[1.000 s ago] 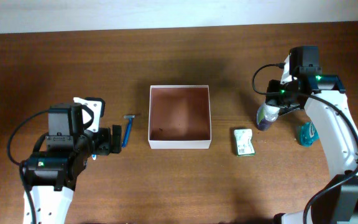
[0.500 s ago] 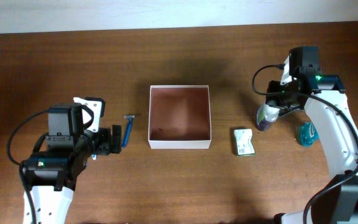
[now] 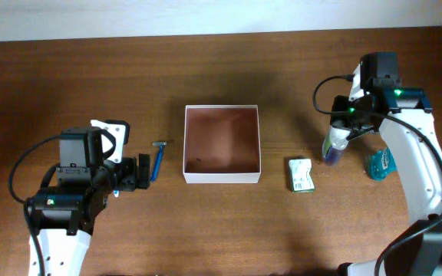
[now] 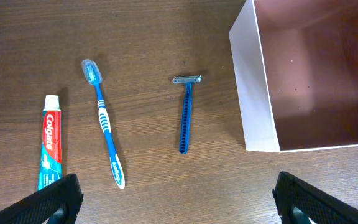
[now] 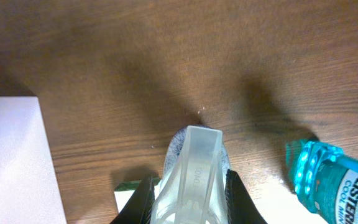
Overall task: Pack container
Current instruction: 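Lift the foam-soap bottle and carry it left into the box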
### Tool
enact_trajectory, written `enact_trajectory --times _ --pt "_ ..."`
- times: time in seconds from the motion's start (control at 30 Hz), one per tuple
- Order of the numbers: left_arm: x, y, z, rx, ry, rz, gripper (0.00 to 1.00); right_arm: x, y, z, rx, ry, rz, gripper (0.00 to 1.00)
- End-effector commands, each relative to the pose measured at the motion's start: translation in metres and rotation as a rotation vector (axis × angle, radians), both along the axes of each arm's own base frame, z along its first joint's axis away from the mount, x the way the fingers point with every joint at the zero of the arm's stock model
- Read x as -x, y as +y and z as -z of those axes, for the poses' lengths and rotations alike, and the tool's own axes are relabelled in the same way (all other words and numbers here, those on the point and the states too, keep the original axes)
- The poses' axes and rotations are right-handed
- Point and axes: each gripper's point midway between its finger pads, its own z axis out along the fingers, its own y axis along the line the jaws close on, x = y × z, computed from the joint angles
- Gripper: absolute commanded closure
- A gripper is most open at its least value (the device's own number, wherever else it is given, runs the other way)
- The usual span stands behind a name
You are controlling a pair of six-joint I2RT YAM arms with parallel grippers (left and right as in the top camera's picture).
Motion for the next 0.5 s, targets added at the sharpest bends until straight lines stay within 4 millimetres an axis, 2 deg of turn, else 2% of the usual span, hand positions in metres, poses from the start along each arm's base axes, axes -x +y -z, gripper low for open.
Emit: enact_trajectory --times 0.0,0.17,0.27,0.4,0.47 --pt "-0.003 -0.003 -0.007 0.018 -0.016 0.003 0.01 -0.007 -0.002 -0.038 0.019 -0.101 -0.005 0.96" --pt "-0.003 -0.003 -0.007 0.018 -0.016 0.003 0.01 -0.004 -0.002 -0.040 0.018 -0.092 -0.006 0.96" --pt "-0.003 -0.003 -0.007 0.018 -0.016 0.003 0.01 -0.002 0.003 -0.049 0.028 -0.086 -0.040 0.96" --pt "-0.003 -0.003 -0.007 0.018 -0.016 0.003 0.01 -0.003 0.023 -0.083 0.029 -0.128 -0.095 0.96" --pt "-0.003 -0.003 -0.007 0.018 -0.016 0.003 0.01 -0.002 0.040 -0.105 0.026 -0.160 -0.137 0.96"
